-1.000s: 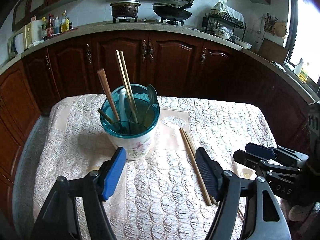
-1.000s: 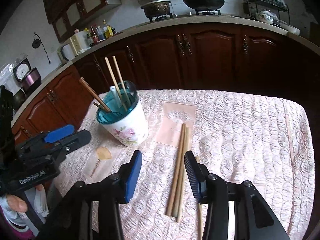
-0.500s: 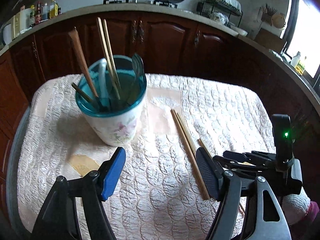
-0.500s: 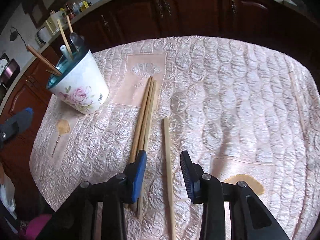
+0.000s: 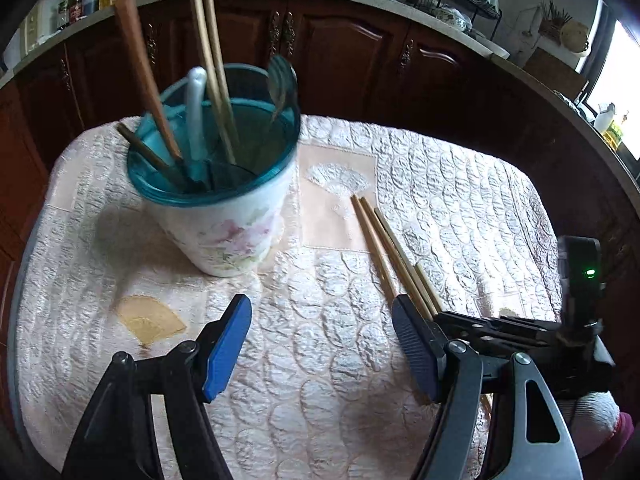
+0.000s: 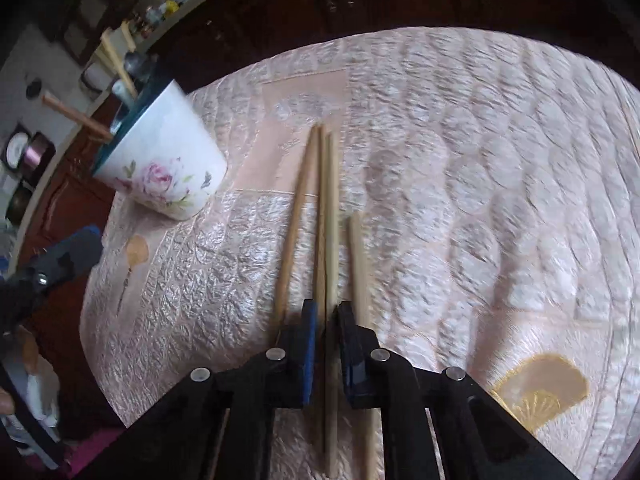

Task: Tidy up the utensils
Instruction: 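Move both tools to the remaining loose wooden chopsticks, then grasp one wooden chopstick with the left tool while the right tool grasps another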

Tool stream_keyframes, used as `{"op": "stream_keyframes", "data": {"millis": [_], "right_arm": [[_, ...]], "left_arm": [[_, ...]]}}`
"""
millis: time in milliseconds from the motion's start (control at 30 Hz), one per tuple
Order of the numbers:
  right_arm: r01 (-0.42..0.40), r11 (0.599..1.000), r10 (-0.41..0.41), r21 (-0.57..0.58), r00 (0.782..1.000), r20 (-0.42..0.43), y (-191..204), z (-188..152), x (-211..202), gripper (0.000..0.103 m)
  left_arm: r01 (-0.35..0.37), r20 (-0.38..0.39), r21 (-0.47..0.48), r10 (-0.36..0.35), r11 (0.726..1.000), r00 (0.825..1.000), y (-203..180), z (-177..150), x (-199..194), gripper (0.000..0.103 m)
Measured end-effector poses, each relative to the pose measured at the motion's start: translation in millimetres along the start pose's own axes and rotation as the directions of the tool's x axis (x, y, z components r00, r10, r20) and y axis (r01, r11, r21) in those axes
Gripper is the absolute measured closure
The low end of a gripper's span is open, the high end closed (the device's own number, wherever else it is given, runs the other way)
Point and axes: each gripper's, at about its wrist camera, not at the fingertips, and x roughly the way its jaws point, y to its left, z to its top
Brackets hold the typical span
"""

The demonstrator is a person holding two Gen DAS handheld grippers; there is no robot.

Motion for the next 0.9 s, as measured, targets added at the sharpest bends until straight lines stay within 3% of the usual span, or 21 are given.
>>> {"op": "stream_keyframes", "data": {"millis": [100,200,267,333,433,533,600,700,800,900], "right_arm": [[0.013,0.999,-0.013,0.032,1.0,-0.007,-12.0,-12.0,-8.8,0.095],[-0.017,1.0,0.017,-0.008,0.999,-0.042,-8.3,-21.0,-14.9,0.092],[-0.003,1.0,0.003,-0.013,1.0,-0.01,-3.4,-22.3,-25.9,0.091],[0.028,0.999,-0.027,-0.017,0.999,0.022,-9.0,-12.0,-38.1,0.089],[0.089,0.995,-0.088,-0.034,0.996,0.029,-13.0,1.6,-37.5,0.088],[0.096,0.994,-0.095,-0.043,0.995,0.012,-12.6,13.8,-23.3,0.085],[0.089,0.995,-0.09,-0.047,0.996,-0.006,-12.3,19.8,-12.4,0.085],[0.081,0.995,-0.082,-0.057,0.996,-0.02,-8.4,26.0,4.4,0.085],[0.056,0.998,-0.057,-0.039,0.998,-0.018,-13.0,26.5,7.5,0.095],[0.05,0.998,-0.05,-0.032,0.999,-0.013,-17.9,18.4,-5.7,0.095]], "left_arm": [[0.026,-0.034,-0.004,-0.026,1.0,0.999,-10.3,0.1,19.7,0.03],[0.061,-0.072,-0.029,-0.062,0.998,0.995,-19.2,2.8,42.8,0.031],[0.064,-0.09,-0.034,-0.066,0.997,0.994,-24.8,5.8,58.0,0.035],[0.058,-0.111,-0.024,-0.06,0.998,0.992,-30.4,8.6,71.4,0.048],[0.053,-0.137,0.008,-0.051,0.999,0.989,-39.4,10.1,90.6,0.052],[0.046,-0.158,0.017,-0.043,0.999,0.987,-44.7,9.8,105.6,0.058],[0.036,-0.15,0.021,-0.032,0.999,0.988,-45.8,9.7,109.7,0.066],[0.066,-0.158,0.016,-0.062,0.998,0.985,-43.8,9.3,110.4,0.094],[0.068,-0.169,0.042,-0.06,0.997,0.984,-37.8,0.7,98.5,0.095],[0.076,-0.172,0.054,-0.066,0.996,0.983,-26.7,-17.9,76.0,0.096]]}}
